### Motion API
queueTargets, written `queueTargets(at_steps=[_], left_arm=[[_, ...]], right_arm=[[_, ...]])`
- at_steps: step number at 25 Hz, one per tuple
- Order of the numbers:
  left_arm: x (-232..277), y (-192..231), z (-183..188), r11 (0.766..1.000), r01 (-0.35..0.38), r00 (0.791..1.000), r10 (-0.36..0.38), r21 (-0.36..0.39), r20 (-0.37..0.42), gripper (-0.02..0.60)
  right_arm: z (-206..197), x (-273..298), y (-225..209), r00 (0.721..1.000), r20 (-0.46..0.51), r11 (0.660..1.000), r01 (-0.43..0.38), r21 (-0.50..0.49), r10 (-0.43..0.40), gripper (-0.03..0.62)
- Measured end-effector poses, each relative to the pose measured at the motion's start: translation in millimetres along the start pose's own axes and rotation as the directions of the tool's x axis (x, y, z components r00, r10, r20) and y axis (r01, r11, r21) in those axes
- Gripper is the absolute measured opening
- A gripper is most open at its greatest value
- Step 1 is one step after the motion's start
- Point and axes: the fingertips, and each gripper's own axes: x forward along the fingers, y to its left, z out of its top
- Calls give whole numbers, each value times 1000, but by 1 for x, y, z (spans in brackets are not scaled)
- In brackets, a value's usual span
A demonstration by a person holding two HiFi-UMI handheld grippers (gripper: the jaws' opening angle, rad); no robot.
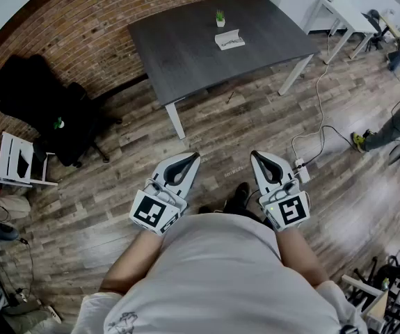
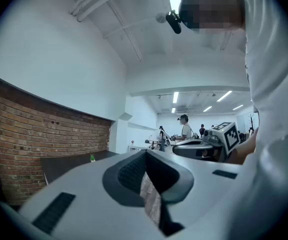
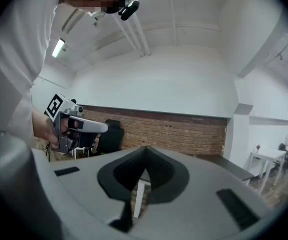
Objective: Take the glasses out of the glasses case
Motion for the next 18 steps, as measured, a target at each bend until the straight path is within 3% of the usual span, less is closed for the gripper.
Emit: queueTargets(at_steps=[13, 18], left_arm=[[33, -3, -5, 1000, -23, 1000, 22, -14, -12, 11], [56, 1, -10, 999, -40, 999, 40, -23, -28, 11]], right_arm=[[-14, -4, -36, 1000, -11, 1000, -6, -29, 6, 5], [-18, 1, -55, 1000, -9, 999, -30, 19, 30, 5]])
